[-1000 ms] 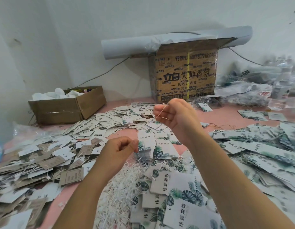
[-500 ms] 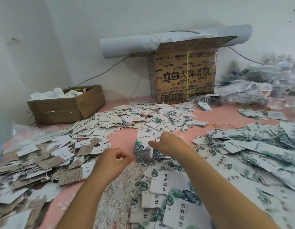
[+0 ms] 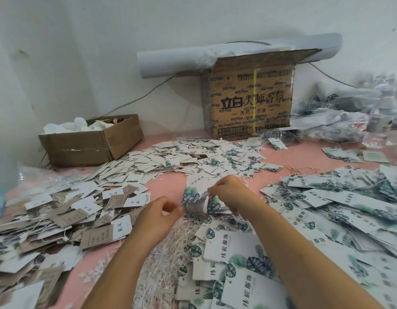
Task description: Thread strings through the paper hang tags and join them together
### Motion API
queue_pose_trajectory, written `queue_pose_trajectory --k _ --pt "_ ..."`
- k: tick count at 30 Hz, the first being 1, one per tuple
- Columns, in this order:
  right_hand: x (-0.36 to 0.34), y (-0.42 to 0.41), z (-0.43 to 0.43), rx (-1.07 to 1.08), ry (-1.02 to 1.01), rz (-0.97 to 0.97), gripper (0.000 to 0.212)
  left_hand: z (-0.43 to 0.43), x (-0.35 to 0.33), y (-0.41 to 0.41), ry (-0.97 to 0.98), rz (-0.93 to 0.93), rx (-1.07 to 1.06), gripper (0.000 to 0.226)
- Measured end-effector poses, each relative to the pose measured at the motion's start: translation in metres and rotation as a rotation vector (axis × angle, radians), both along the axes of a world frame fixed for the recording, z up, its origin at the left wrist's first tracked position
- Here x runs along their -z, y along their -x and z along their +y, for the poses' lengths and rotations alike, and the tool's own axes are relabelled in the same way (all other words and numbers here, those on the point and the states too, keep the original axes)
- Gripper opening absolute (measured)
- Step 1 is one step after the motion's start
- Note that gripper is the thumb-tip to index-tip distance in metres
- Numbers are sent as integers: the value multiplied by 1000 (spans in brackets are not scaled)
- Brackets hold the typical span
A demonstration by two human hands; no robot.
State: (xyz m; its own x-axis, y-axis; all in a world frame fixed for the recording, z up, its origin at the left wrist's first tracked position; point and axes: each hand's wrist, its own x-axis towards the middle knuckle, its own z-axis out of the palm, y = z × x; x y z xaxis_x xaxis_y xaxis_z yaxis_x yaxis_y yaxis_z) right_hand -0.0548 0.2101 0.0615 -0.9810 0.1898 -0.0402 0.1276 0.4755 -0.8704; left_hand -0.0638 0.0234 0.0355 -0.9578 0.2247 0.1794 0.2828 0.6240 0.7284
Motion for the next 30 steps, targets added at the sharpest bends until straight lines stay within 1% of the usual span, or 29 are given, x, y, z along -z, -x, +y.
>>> queue_pose_trajectory --k 2,4,7,9,10,11,13,15,17,20,24,27,30 --pt "-4 -1 3 -65 120 46 21 2 -3 -1 -107 11 -30 15" --pt "-8 -3 4 -193 215 66 21 4 -6 -3 -271 -31 -53 18" --pt "-13 -8 1 -388 225 26 20 6 -8 -5 -424 -113 -58 31" --pt "-15 -9 0 -454 178 -13 20 7 -9 -6 -522 -123 -80 32" --pt "-16 -10 1 -442 147 -21 19 7 -9 -6 -572 -114 -100 31" --pt "-16 -8 2 -383 111 -12 17 7 -9 -6 -611 -103 -125 30" --pt "-12 -1 10 -152 -6 53 16 6 -10 -4 -660 -71 -155 30" --pt "-4 8 20 98 -227 106 21 5 -11 -3 -692 -38 -155 30" --pt "7 12 28 223 -398 62 29 5 -10 -2 -698 -11 -147 29" --pt "22 13 31 219 -531 -74 46 7 -7 -2 -651 28 -115 26" --pt "28 13 26 152 -631 -155 58 8 -8 -4 -626 42 -67 23" --pt "30 12 26 127 -669 -184 54 10 -7 -6 -587 66 -57 30" --pt "31 12 25 127 -661 -187 50 10 -6 -6 -577 65 -60 37"
